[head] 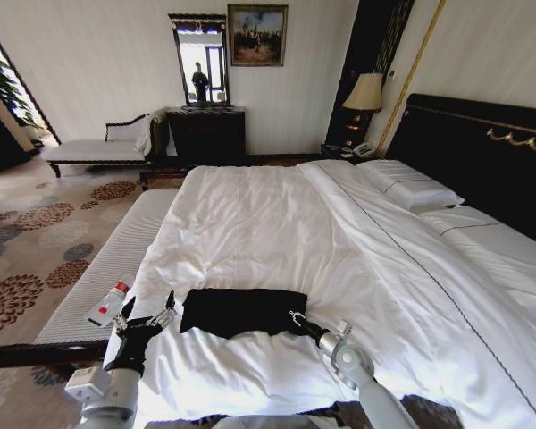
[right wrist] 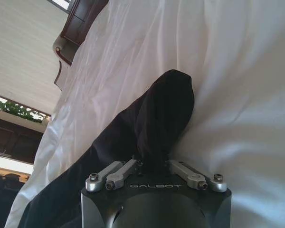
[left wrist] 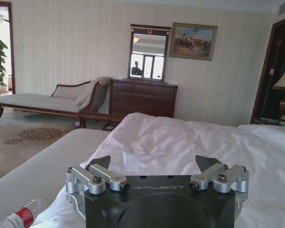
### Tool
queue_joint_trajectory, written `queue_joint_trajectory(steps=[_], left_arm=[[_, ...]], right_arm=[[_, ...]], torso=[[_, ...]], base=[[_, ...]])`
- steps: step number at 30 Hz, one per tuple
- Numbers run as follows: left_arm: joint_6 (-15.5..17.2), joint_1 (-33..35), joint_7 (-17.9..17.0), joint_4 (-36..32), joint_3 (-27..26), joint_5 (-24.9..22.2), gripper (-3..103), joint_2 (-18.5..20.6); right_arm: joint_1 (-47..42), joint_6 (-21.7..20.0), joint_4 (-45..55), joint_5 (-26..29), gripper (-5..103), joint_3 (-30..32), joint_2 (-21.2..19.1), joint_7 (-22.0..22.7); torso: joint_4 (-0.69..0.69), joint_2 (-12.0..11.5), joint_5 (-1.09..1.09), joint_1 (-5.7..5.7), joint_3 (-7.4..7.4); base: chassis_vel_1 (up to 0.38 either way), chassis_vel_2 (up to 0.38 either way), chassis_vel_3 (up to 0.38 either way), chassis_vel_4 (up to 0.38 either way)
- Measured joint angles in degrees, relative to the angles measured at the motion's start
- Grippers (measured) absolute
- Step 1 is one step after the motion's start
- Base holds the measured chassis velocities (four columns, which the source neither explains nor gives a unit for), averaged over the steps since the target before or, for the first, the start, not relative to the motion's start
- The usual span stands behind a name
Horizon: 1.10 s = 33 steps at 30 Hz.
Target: Fold the clothes on the bed.
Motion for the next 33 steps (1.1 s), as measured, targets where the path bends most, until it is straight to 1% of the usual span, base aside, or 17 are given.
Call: queue_joint_trajectory(steps=[2, 4, 8, 12, 13, 15, 16, 18, 19, 21, 22, 23, 24, 25, 28, 30, 33], left_arm=[[0.0, 0.0, 0.0, 0.0, 0.0, 0.0, 100, 0.0], [0.0, 0.0, 0.0, 0.0, 0.0, 0.0, 100, 0.0], [0.0, 0.0, 0.0, 0.0, 0.0, 0.0, 100, 0.0], [0.0, 0.0, 0.0, 0.0, 0.0, 0.0, 100, 0.0], [0.0, 0.0, 0.0, 0.0, 0.0, 0.0, 100, 0.0], [0.0, 0.0, 0.0, 0.0, 0.0, 0.0, 100, 0.0], [0.0, 0.0, 0.0, 0.0, 0.0, 0.0, 100, 0.0], [0.0, 0.0, 0.0, 0.0, 0.0, 0.0, 100, 0.0], [0.0, 0.0, 0.0, 0.0, 0.0, 0.0, 100, 0.0], [0.0, 0.0, 0.0, 0.0, 0.0, 0.0, 100, 0.0], [0.0, 0.0, 0.0, 0.0, 0.0, 0.0, 100, 0.0], [0.0, 0.0, 0.0, 0.0, 0.0, 0.0, 100, 0.0], [0.0, 0.0, 0.1, 0.0, 0.0, 0.0, 100, 0.0], [0.0, 0.0, 0.1, 0.0, 0.0, 0.0, 100, 0.0], [0.0, 0.0, 0.0, 0.0, 0.0, 0.0, 100, 0.0], [0.0, 0.0, 0.0, 0.0, 0.0, 0.0, 100, 0.0], [0.0, 0.0, 0.0, 0.0, 0.0, 0.0, 100, 0.0]], right_arm=[[-0.2, -0.1, 0.5, 0.3, 10, 0.2, 0.2, 0.2], [-1.4, -0.4, 2.9, 1.2, 7, 1.0, 0.8, 1.2], [-2.7, -0.6, 5.1, 1.9, 7, 1.6, 1.2, 2.0], [-3.5, -0.7, 6.1, 1.8, 7, 2.2, 0.4, 2.4], [-3.5, -0.7, 6.2, 1.8, 7, 2.8, -0.3, 2.6], [-3.0, -0.6, 6.1, 1.9, 7, 4.4, -1.9, 3.0], [-2.6, -0.6, 6.0, 2.2, 7, 5.7, -3.4, 3.1], [-2.4, -0.6, 6.0, 2.3, 7, 6.2, -4.0, 3.1], [-1.8, -0.6, 5.6, 2.6, 7, 7.7, -6.1, 3.1], [-1.0, -0.6, 4.7, 3.3, 7, 9.8, -9.8, 2.8], [-1.0, -0.6, 4.7, 3.3, 7, 9.8, -9.8, 2.8], [-0.4, -0.5, 4.0, 3.9, 7, 11.1, -11.8, 2.4], [-0.2, -0.4, 3.4, 4.3, 7, 11.9, -13.0, 2.2], [-0.2, -0.4, 3.4, 4.3, 7, 11.9, -13.0, 2.2], [0.8, -0.3, 0.4, 4.5, 7, 14.5, -16.1, 1.0], [1.0, -0.3, -0.7, 4.4, 7, 15.1, -16.7, 0.6], [1.6, 0.5, -4.3, 2.9, 7, 16.5, -18.3, -0.7]], torso=[[0.00, 0.0, 0.00, 0.00, 0.00], [0.00, 0.0, 0.00, 0.00, 0.00], [0.00, 0.0, 0.00, 0.00, 0.00], [0.00, 0.0, 0.03, 0.00, 0.00], [0.02, 0.0, 0.01, 0.00, 0.00], [0.02, 0.0, 0.04, -0.01, 0.00], [0.01, 0.0, 0.03, 0.00, 0.00], [0.01, 0.0, 0.02, 0.00, 0.00], [0.00, 0.0, -0.01, 0.00, 0.00], [-0.01, 0.0, 0.02, 0.00, 0.00], [-0.01, 0.0, 0.02, 0.00, 0.00], [0.00, 0.0, 0.01, 0.00, 0.00], [-0.01, 0.0, 0.01, 0.00, 0.00], [-0.01, 0.0, 0.01, 0.00, 0.00], [0.00, 0.0, 0.01, 0.00, 0.00], [0.00, 0.0, 0.02, 0.00, 0.00], [-0.02, 0.0, 0.02, 0.00, 0.00]], base=[[0.000, 0.000, 0.000, 0.000], [0.000, 0.000, 0.000, 0.000], [0.000, 0.000, 0.000, 0.000], [0.000, 0.000, 0.000, 0.000], [0.000, 0.000, 0.000, 0.000], [0.000, 0.000, 0.000, 0.000], [0.000, 0.000, 0.000, 0.000], [0.000, 0.000, 0.000, 0.000], [0.000, 0.000, 0.000, 0.000], [0.000, 0.000, 0.000, 0.000], [0.000, 0.000, 0.000, 0.000], [0.000, 0.000, 0.000, 0.000], [0.000, 0.000, 0.000, 0.000], [0.000, 0.000, 0.000, 0.000], [0.000, 0.000, 0.000, 0.000], [0.000, 0.000, 0.000, 0.000], [0.000, 0.000, 0.000, 0.000]])
